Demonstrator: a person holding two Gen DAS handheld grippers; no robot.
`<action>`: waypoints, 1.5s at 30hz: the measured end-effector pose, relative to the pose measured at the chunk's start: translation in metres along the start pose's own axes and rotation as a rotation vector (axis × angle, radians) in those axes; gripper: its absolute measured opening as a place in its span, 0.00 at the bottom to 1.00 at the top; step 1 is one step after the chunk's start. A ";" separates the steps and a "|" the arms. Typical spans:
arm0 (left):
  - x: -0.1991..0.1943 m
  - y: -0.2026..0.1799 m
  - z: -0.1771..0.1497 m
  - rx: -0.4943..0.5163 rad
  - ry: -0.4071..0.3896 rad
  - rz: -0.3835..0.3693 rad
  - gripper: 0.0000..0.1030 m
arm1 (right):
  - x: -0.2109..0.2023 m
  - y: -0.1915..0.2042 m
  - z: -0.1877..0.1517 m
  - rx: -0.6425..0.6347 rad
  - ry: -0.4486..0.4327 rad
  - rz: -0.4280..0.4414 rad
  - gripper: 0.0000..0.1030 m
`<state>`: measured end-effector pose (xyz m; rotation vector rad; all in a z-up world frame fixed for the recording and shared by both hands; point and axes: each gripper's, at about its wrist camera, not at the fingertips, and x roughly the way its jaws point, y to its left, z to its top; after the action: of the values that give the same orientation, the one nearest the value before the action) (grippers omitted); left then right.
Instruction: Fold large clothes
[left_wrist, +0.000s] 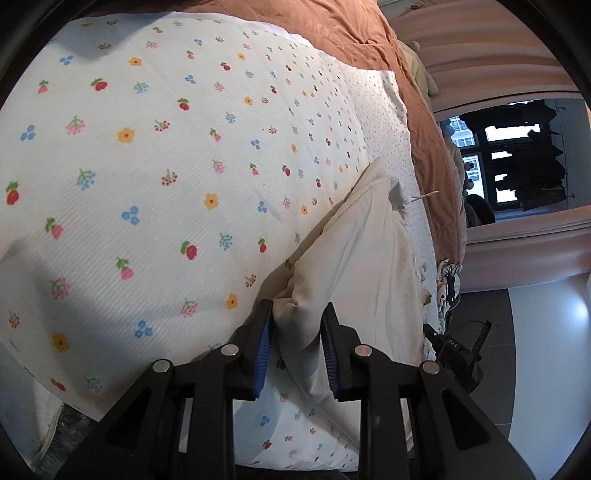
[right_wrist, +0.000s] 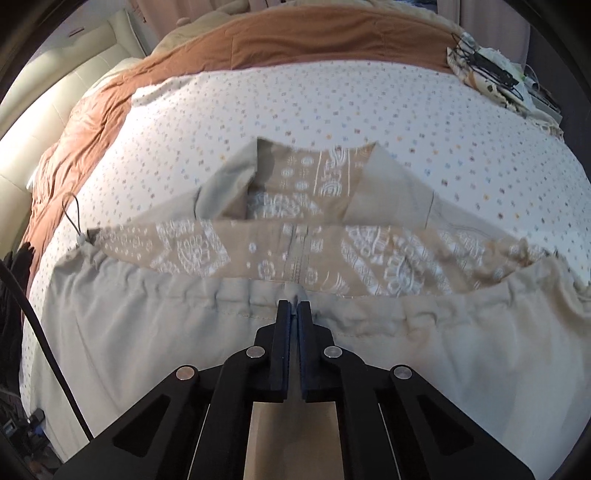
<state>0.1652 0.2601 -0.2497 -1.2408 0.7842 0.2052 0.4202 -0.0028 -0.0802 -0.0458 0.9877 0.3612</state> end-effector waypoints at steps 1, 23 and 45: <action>0.000 0.000 0.000 -0.001 0.001 0.000 0.26 | 0.002 0.000 0.003 0.000 -0.002 -0.004 0.00; 0.010 -0.010 -0.008 -0.042 0.091 -0.063 0.58 | -0.031 -0.023 -0.044 0.115 0.006 0.207 0.80; 0.023 -0.029 0.005 0.009 0.156 -0.139 0.58 | -0.105 -0.030 -0.167 0.163 0.083 0.291 0.54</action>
<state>0.1996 0.2481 -0.2417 -1.3084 0.8277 -0.0081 0.2426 -0.0934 -0.0899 0.2339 1.1058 0.5469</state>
